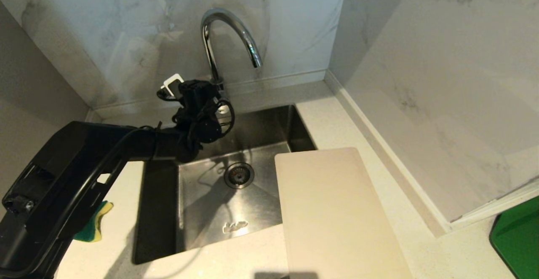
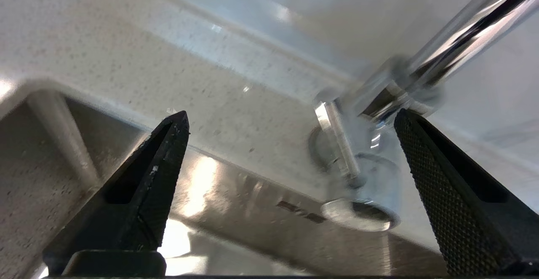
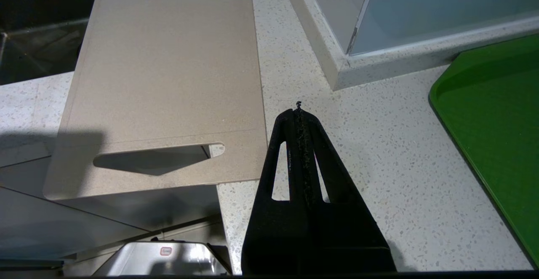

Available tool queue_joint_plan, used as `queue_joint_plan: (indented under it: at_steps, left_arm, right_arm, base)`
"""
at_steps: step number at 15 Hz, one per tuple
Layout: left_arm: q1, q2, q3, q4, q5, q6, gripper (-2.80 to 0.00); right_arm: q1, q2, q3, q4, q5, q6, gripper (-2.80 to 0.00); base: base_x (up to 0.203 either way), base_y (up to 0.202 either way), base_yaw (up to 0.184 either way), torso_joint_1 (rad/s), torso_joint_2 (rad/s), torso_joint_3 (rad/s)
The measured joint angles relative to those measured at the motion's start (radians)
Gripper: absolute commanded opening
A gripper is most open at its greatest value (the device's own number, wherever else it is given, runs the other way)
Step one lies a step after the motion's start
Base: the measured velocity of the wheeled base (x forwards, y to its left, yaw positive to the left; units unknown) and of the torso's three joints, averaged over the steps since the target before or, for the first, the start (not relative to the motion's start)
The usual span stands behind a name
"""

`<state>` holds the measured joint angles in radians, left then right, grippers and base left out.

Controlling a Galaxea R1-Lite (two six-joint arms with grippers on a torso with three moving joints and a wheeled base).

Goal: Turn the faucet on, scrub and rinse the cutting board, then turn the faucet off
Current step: Turn on the tap

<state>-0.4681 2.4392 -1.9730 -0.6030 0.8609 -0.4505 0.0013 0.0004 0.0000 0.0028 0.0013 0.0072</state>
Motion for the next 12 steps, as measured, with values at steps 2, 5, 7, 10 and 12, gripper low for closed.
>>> queue_joint_plan:
  at_steps: [2,5,7,10,12]
  left_arm:
    - [-0.002,0.013,-0.011,-0.001,-0.004,0.010,0.00]
    - [0.012,0.027,-0.015,-0.001,-0.004,0.012,0.00]
    - [0.033,0.029,-0.015,-0.001,-0.006,0.012,0.00]
    - [0.071,0.034,-0.017,-0.006,-0.013,0.011,0.00]
    - [0.077,0.040,-0.015,-0.008,-0.018,0.010,0.00]
  right_arm:
    - [0.000,0.000,0.000,0.000,0.000,-0.001,-2.80]
    - [0.000,0.000,0.000,0.000,0.000,-0.001,-2.80]
    - [0.000,0.000,0.000,0.001,0.000,-0.001,-2.80]
    - [0.000,0.000,0.000,0.000,0.000,-0.001,-2.80]
    - [0.000,0.000,0.000,0.000,0.000,-0.001,-2.80]
  base:
    - [0.000,0.000,0.000,0.000,0.00,0.000]
    - [0.000,0.000,0.000,0.000,0.00,0.000]
    - [0.000,0.000,0.000,0.000,0.00,0.000]
    - [0.000,0.000,0.000,0.000,0.00,0.000]
    - [0.000,0.000,0.000,0.000,0.00,0.000]
